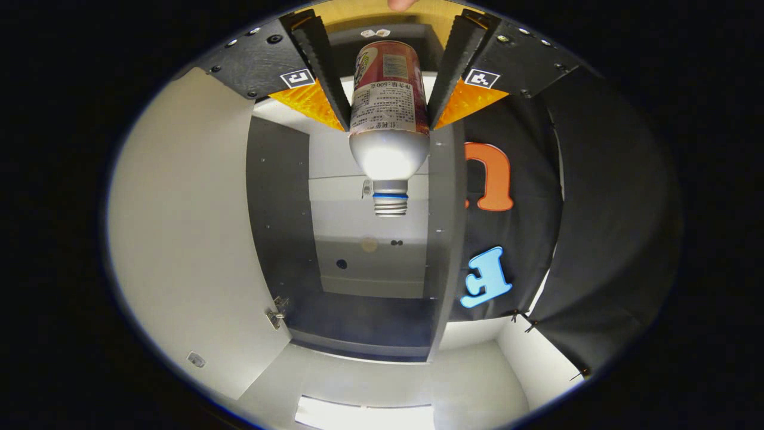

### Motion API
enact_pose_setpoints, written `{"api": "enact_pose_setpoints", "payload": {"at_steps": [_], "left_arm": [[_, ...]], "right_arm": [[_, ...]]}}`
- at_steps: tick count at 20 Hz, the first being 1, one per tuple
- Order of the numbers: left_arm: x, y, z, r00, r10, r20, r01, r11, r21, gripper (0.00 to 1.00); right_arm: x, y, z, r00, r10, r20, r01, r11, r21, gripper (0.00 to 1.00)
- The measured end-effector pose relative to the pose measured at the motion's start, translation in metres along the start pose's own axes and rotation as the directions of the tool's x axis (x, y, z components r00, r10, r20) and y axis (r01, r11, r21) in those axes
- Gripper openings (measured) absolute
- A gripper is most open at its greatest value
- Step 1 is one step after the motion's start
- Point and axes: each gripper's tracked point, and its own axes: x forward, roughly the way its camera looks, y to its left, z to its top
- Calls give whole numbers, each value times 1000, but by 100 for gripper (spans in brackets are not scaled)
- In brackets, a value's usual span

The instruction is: Open the cabinet door with the right hand, grasp the bottle in the cabinet with the left hand and place it on the coaster, then close the cabinet door with the right hand.

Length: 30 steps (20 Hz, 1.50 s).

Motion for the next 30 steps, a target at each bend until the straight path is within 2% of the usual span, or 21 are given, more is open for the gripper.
{"api": "enact_pose_setpoints", "payload": {"at_steps": [3, 6, 12, 18, 23, 30], "left_arm": [[-45, 15, -35, 999, 49, 7, -49, 999, 17, 76], [-87, 30, -85, 990, 136, -32, -135, 990, 38, 76], [-136, 52, -177, 944, 298, -139, -290, 954, 72, 76], [-155, 49, -231, 917, 343, -204, -336, 939, 66, 76], [-164, 38, -268, 906, 337, -257, -341, 940, 30, 76], [-174, 39, -275, 902, 367, -227, -372, 928, 20, 76]], "right_arm": [[2, -1, 1, 1000, 0, 0, 0, 1000, 6, 82], [2, -1, 6, 1000, -9, 13, 9, 1000, 0, 82], [2, -3, 9, 999, -40, 7, 41, 999, -11, 83], [3, -5, 3, 997, -69, -25, 69, 998, 0, 83], [2, -7, 9, 995, -100, -16, 99, 995, -22, 82], [2, -8, 11, 993, -114, -23, 113, 992, -56, 82]]}}
